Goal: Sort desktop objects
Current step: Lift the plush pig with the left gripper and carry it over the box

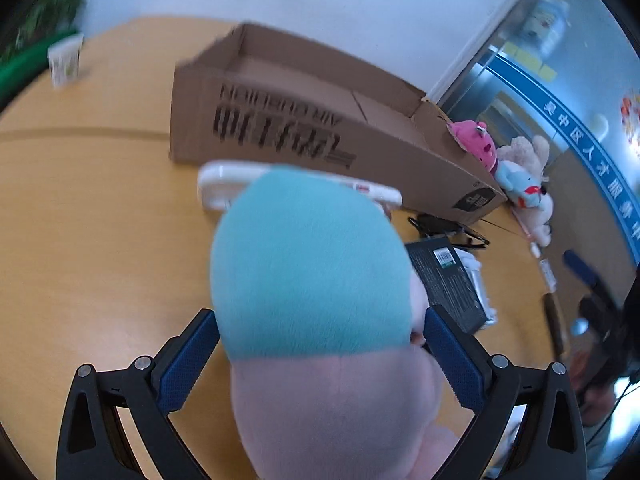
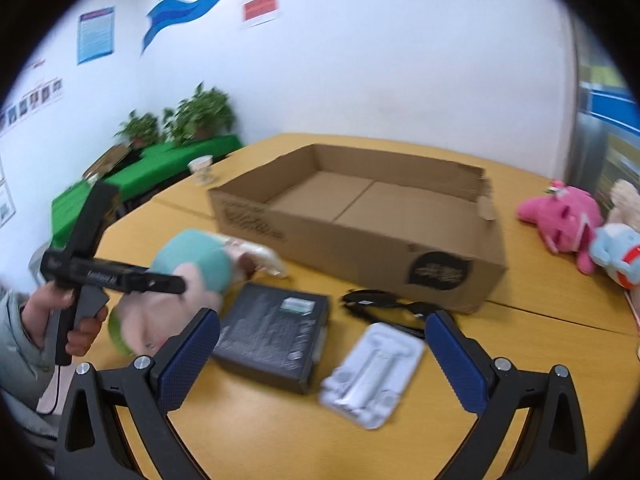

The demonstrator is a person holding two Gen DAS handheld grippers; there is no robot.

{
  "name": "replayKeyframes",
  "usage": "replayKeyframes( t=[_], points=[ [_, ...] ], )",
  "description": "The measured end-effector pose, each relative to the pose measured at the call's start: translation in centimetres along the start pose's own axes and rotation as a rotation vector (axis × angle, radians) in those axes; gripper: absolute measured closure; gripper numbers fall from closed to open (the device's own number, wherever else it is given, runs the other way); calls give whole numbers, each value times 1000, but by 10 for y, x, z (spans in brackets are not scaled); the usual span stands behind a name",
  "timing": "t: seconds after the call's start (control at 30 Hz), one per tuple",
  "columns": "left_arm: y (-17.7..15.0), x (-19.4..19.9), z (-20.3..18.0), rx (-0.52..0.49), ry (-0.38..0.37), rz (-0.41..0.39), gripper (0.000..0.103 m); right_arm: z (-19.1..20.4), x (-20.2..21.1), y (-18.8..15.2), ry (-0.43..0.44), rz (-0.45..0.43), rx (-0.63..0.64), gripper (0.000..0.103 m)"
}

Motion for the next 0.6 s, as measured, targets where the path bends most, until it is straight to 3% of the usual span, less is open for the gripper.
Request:
replayKeyframes(
  t=[0.07,0.17,0.23,0.43,0.6],
  points=[
    [-11,-3,-3,-1,7,7,12,21,-7,-6,91,23,24,1],
    [-27,-2,-7,22,-27,16,14,43,-13,-15,250,61,26,1],
    [-37,1,-9,37,-43,28,14,65,-17,-20,306,88,42,1],
    [-56,1,-21,59,-54,85,14,113,-36,-28,377,162,141,1],
    [-58,2,-17,94,-88,132,12,106,-43,-22,382,177,122,1]
  ],
)
Point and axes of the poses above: each gripper's, at about its wrist camera, not at the fingertips, and x roughly against the way its jaws point, z to its left, y to its top, the point moved 5 cm from there along -x, roughly the way its jaws point, and after that the axes turned 15 degrees about z, right-handed, at the moved point
